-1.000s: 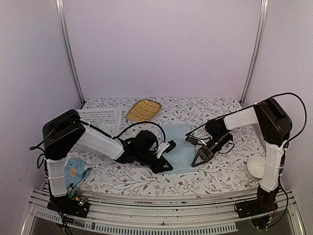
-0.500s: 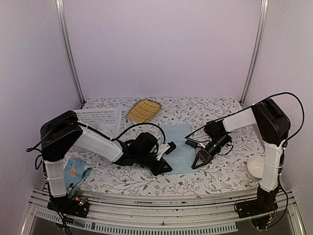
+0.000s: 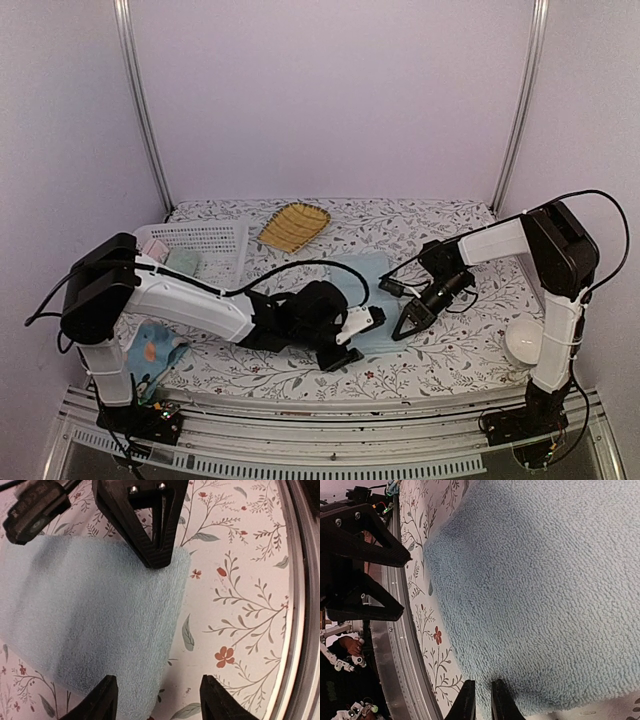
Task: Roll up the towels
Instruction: Roll the towel at the center of the board.
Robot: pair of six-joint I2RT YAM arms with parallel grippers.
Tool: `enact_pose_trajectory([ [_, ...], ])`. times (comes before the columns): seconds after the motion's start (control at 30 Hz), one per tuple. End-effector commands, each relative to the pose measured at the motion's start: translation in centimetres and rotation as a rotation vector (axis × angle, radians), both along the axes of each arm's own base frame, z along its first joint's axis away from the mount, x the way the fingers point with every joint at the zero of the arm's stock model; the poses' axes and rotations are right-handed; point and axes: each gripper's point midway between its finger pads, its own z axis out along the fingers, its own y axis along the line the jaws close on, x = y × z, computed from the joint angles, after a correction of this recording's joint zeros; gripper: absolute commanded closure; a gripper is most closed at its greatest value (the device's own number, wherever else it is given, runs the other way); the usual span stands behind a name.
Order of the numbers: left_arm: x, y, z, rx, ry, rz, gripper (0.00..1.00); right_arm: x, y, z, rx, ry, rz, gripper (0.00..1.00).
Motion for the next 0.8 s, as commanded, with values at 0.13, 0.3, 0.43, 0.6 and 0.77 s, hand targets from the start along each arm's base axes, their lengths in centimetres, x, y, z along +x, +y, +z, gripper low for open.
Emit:
enact_pose_trajectory([
  [0.13, 1.5, 0.4, -2.3, 0.194, -0.164, -0.05, 0.47, 0.3, 0.4, 0.8, 0.025, -0.029, 0.022, 0.84],
  [0.3, 1.3, 0.3, -4.8, 0.255, -0.15, -0.087, 0.55, 0.2, 0.3, 0.7, 0.023, -0.024, 0.024, 0.84],
  [0.43, 1.0, 0.3, -5.6, 0.268, -0.139, -0.108, 0.61, 0.2, 0.3, 0.7, 0.024, -0.02, 0.024, 0.84],
  [0.6, 0.8, 0.5, -6.4, 0.304, -0.148, -0.116, 0.73, 0.2, 0.4, 0.7, 0.024, -0.017, 0.024, 0.84],
  [0.77, 0.2, 0.3, -6.3, 0.307, -0.139, -0.138, 0.85, 0.2, 0.5, 1.1, 0.035, -0.017, 0.026, 0.84],
])
